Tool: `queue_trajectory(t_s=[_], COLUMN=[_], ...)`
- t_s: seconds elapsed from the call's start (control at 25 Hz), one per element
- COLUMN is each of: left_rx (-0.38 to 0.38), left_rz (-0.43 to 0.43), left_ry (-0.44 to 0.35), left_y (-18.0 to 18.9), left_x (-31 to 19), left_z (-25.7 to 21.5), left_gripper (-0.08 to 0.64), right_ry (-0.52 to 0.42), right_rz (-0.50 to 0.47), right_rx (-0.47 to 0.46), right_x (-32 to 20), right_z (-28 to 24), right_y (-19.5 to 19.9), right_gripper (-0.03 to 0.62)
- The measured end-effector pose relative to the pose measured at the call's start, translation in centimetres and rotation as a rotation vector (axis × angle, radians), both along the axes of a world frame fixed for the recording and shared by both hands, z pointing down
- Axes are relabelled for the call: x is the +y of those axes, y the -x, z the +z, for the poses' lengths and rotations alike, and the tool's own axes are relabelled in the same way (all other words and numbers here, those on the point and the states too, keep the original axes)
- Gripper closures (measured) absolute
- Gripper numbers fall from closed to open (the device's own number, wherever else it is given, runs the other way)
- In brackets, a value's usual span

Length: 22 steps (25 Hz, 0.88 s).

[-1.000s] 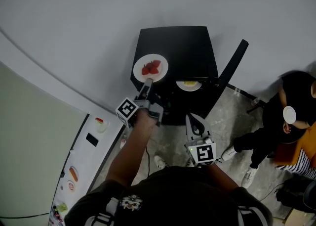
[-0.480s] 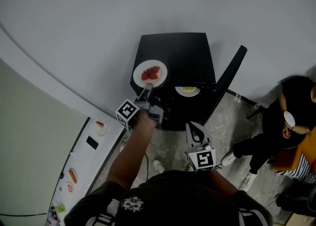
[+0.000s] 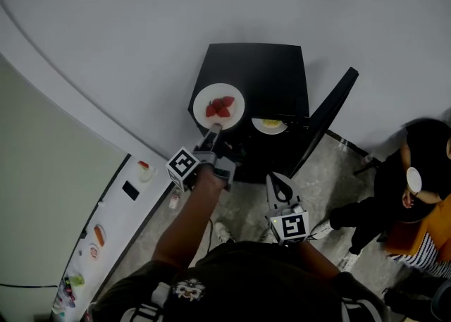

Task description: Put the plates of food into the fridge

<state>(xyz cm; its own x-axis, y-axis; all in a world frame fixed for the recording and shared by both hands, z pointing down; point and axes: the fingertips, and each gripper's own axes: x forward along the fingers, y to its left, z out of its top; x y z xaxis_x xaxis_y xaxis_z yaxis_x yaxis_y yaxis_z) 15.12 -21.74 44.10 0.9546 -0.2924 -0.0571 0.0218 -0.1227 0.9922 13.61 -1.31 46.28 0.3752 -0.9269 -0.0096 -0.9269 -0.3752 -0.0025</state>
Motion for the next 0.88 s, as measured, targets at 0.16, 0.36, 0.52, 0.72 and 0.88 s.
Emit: queue_trajectory(t_s=[0.16, 0.36, 0.52, 0.72, 0.88], left_rx=[0.027, 0.043, 0.074, 0.023, -0.037], left_rz=[-0.034, -0.073, -0.079, -0.093, -0.088], left_ry=[0.027, 0.032, 0.041, 0.049, 0.076], left_y=[2.9, 5.4, 6.8, 8.5, 8.6], left_x=[2.6, 4.0, 5.5, 6.6, 6.5], left_z=[0.3, 1.3, 1.0, 4.1, 7.5], left_gripper=[0.526, 0.526, 0.526, 0.526, 0.526], right_ry=[-0.001, 0.014, 0.025, 0.075, 0.081], right_rz=[-0.051, -0.089, -0.110, -0.112, -0.092], right_rx=[0.008, -0.002, 0.001, 0.003, -0.013], right_x=[1.2, 0.9, 0.5, 0.4, 0.3], right_z=[0.2, 0.8, 1.2, 2.0, 2.7], right_y=[1.0, 1.3, 1.1, 0.3, -0.5], right_gripper=[0.568, 0.568, 0.568, 0.568, 0.568])
